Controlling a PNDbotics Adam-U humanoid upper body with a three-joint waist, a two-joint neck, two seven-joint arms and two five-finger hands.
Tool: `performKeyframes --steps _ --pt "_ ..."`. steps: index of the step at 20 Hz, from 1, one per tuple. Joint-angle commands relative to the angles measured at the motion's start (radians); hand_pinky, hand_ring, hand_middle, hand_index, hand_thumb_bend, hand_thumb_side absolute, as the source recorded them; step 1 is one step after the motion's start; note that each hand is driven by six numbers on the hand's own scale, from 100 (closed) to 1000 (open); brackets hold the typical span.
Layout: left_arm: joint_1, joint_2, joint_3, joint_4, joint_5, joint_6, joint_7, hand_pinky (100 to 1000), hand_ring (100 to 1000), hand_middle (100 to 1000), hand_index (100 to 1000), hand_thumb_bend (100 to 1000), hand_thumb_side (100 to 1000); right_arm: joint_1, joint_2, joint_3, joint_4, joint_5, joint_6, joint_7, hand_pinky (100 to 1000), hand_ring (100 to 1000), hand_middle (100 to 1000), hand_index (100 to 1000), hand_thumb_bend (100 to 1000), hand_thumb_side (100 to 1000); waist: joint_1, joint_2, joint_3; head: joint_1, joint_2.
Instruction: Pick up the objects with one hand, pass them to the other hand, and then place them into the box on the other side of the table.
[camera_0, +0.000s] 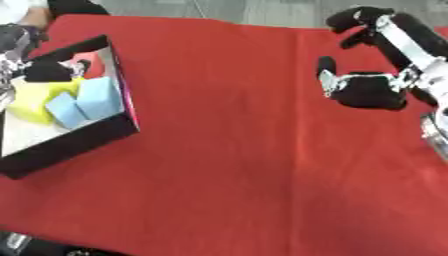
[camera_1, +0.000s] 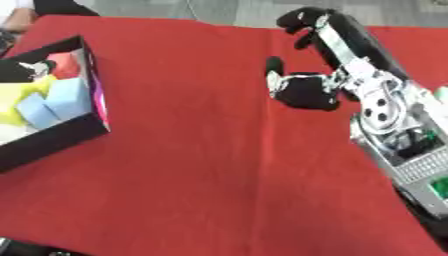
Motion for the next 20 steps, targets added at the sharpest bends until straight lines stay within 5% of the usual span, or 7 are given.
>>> performKeyframes --steps 1,4,7,12,14,20 --pt "-0.010 0.022 0.021 -0.003 -0.013 0.000 -0.009 885 869 767 857 489 583 -0.015 -0.013 -0.010 -0.018 -0.004 0.001 -0.001 931 785 798 847 100 100 -0.008 -0.029 0.002 0.002 -0.007" --pt "-0.010 0.020 0.024 -0.004 -0.016 0.000 -0.012 881 863 759 849 405 519 -0.014 -0.013 -0.010 -0.017 -0.004 0.001 -0.001 931 784 798 846 100 100 -0.008 -0.029 0.003 0.003 -0.006" --pt "-0.017 0.014 0.041 -0.033 0.003 0.007 0.007 857 827 723 813 100 313 -0.013 -0.015 -0.012 -0.017 -0.003 0.001 -0.003 931 784 799 846 100 100 -0.009 -0.029 0.004 0.000 -0.005" --pt "-0.022 0.003 0.086 -0.160 0.195 -0.009 0.179 794 728 628 725 100 426 -0.012 -0.028 -0.020 -0.021 -0.003 0.003 -0.007 931 785 799 847 100 100 -0.011 -0.031 0.006 -0.010 -0.004" --pt "-0.027 -0.014 0.108 -0.220 0.337 -0.072 0.296 779 670 605 745 100 526 -0.013 -0.045 -0.030 -0.023 0.002 0.007 -0.009 931 787 794 843 100 100 -0.015 -0.033 0.004 -0.026 -0.006" --pt "0.005 -0.068 0.111 -0.273 0.772 -0.297 0.574 814 728 673 795 100 767 -0.004 -0.106 -0.077 -0.033 -0.003 0.017 -0.004 931 804 784 826 100 100 -0.025 -0.032 -0.005 -0.078 -0.011"
